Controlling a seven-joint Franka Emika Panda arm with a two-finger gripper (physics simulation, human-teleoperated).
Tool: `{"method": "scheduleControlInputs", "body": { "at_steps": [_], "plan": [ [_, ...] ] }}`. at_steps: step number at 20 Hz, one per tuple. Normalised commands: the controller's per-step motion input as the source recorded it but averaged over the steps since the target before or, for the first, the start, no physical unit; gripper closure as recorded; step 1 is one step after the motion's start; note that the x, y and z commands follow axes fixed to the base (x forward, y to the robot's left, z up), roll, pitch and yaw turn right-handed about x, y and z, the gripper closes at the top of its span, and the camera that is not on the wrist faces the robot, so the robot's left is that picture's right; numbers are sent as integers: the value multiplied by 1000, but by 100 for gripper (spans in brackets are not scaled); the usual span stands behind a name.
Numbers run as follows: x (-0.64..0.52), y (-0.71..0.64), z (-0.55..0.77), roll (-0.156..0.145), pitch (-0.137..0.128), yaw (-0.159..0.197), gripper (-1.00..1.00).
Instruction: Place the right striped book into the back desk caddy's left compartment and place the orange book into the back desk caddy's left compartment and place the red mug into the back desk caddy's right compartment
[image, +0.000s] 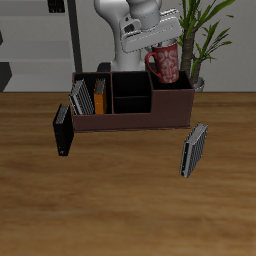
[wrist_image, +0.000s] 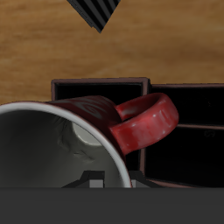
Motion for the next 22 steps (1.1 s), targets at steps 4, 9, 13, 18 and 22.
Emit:
{"method": "scheduleControlInputs", "body": {
  "at_steps": [4,9,13,18,22],
  "plan": [
    [61,129,-75,-47,36,150,100],
    [114,123,-2,-144,-21,85,100],
    [65,237,17,-113,-41,33,100],
    [60,28,69,-45,-18,-2,100],
    [-60,-93,-92,-20,-6,-16,100]
  ]
}}
